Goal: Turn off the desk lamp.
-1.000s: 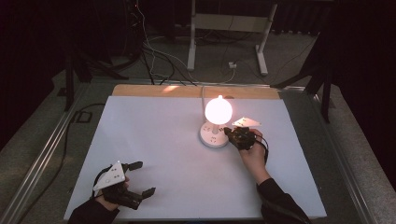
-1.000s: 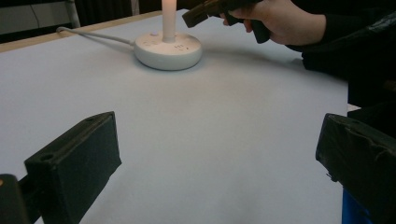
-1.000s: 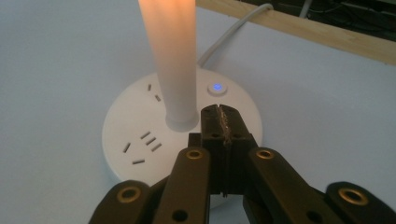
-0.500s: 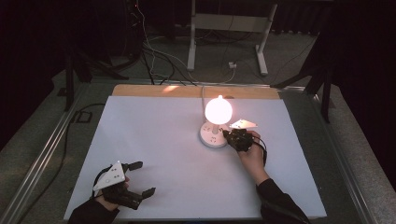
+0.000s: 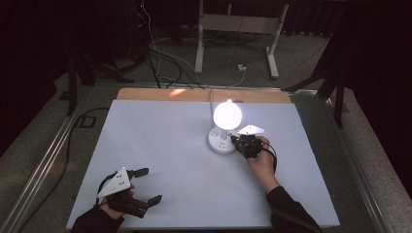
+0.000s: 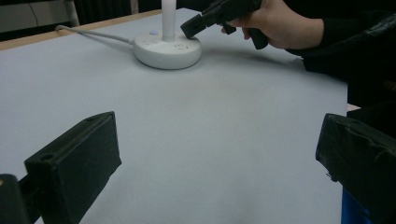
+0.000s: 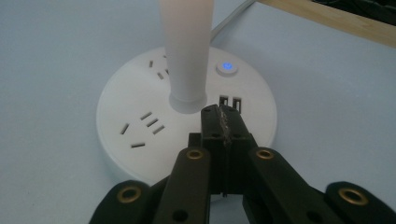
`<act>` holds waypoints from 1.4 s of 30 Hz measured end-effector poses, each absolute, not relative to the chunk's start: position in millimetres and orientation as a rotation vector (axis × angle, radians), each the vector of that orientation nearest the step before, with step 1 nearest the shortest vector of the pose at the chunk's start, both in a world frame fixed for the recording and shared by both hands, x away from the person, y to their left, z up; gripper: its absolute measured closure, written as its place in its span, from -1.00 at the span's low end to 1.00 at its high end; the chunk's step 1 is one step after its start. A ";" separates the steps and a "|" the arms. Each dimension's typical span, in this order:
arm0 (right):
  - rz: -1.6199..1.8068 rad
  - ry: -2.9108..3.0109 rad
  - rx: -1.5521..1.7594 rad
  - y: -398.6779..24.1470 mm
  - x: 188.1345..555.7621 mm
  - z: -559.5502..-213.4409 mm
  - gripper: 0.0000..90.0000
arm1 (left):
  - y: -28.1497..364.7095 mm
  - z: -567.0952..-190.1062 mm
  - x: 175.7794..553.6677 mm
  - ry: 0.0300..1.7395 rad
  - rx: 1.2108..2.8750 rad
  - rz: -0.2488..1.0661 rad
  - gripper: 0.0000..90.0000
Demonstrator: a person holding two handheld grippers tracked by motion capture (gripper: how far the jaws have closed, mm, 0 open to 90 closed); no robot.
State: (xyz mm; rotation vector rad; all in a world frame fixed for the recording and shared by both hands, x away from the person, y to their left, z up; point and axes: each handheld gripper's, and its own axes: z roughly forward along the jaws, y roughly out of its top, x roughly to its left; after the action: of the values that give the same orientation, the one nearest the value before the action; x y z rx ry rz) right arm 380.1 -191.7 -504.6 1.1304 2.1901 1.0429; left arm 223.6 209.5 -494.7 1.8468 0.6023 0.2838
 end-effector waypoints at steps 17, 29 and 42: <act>1.136 2.100 1.146 -204.8 375.7 -478.1 1.00 | 209.3 -494.9 224.0 0.600 1.850 0.281 -0.99; 1.112 2.126 1.147 -199.6 377.5 -488.6 1.00 | 209.3 -494.8 224.0 0.599 1.848 0.282 -0.99; 1.055 2.174 1.151 -194.1 380.9 -502.9 1.00 | 209.3 -494.9 224.1 0.602 1.848 0.282 -0.99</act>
State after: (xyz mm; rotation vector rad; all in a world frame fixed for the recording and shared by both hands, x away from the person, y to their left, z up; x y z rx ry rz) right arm 380.9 -194.1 -502.9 1.1506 2.1740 1.0551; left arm 224.1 209.3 -494.9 1.8478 0.6022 0.2819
